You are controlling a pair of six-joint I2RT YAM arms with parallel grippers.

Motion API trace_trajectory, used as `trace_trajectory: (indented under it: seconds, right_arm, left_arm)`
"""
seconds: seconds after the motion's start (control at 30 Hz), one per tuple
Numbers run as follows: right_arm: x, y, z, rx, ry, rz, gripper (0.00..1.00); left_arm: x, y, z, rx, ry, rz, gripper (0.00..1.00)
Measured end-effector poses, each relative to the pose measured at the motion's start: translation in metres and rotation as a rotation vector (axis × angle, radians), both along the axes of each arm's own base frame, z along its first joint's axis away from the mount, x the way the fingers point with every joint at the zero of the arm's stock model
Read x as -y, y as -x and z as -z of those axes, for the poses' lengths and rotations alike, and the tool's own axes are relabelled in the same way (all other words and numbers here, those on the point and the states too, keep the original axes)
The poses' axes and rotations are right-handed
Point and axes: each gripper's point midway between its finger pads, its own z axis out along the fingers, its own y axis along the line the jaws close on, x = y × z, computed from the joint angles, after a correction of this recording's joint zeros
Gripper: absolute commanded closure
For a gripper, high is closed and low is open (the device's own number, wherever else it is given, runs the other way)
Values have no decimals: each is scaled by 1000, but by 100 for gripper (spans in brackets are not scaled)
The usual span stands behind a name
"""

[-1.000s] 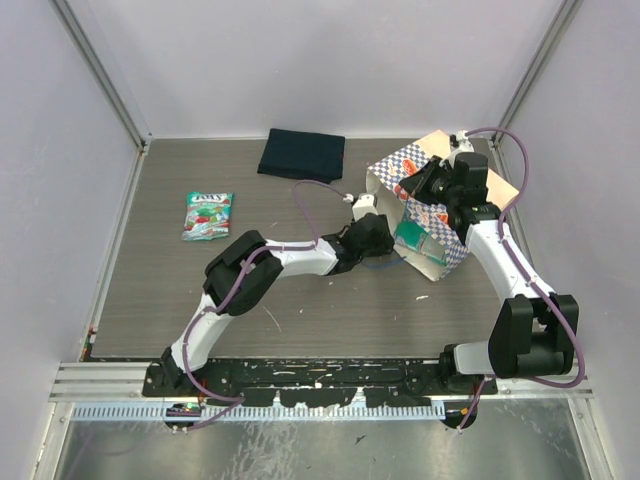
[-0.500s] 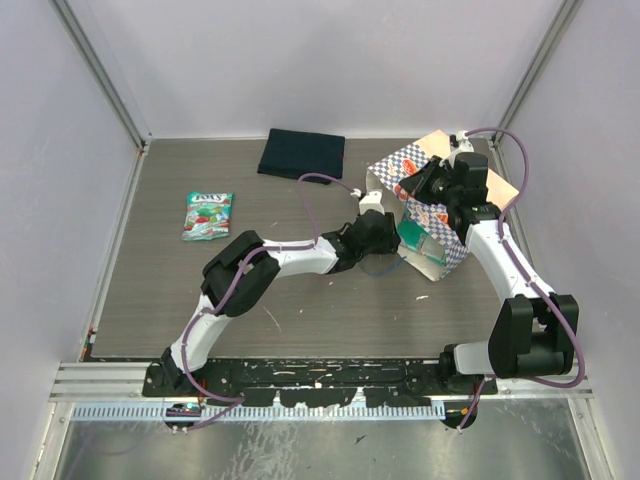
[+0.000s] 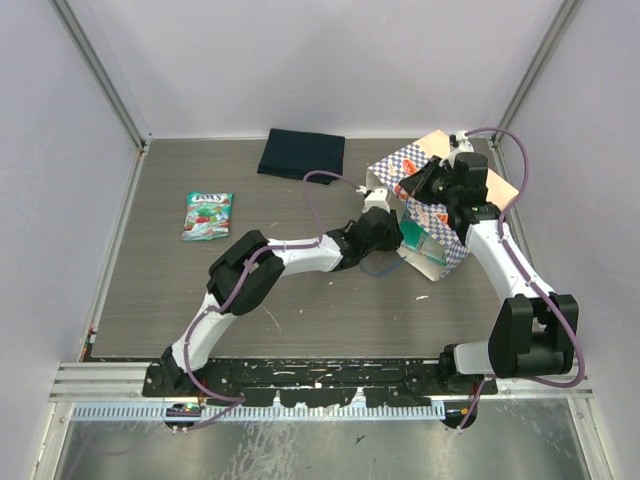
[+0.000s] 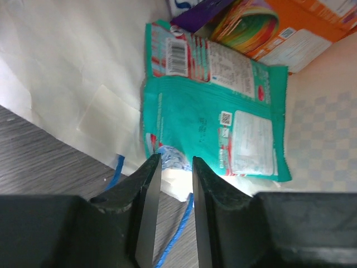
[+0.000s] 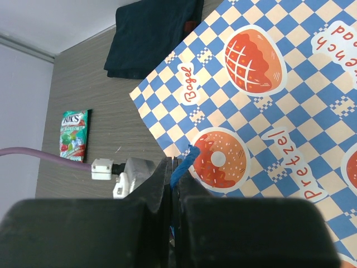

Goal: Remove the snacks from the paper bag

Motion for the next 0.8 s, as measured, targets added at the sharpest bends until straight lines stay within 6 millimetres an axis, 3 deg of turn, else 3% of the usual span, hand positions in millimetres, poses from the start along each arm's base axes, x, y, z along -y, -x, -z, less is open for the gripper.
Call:
trace_trajectory:
  seconds: [0.27, 0.57, 0.8]
  right_arm:
    - [0, 0, 0, 1, 3, -1, 99]
    - [0, 0, 1, -2, 2, -3, 100]
    - [0, -1, 4, -9, 2, -4, 99]
  left_arm:
    - [-6, -5, 29, -38, -43, -14, 71]
    - [-1, -5, 37, -54, -46, 6, 73]
    - [-2, -4, 39, -50, -51, 9, 58]
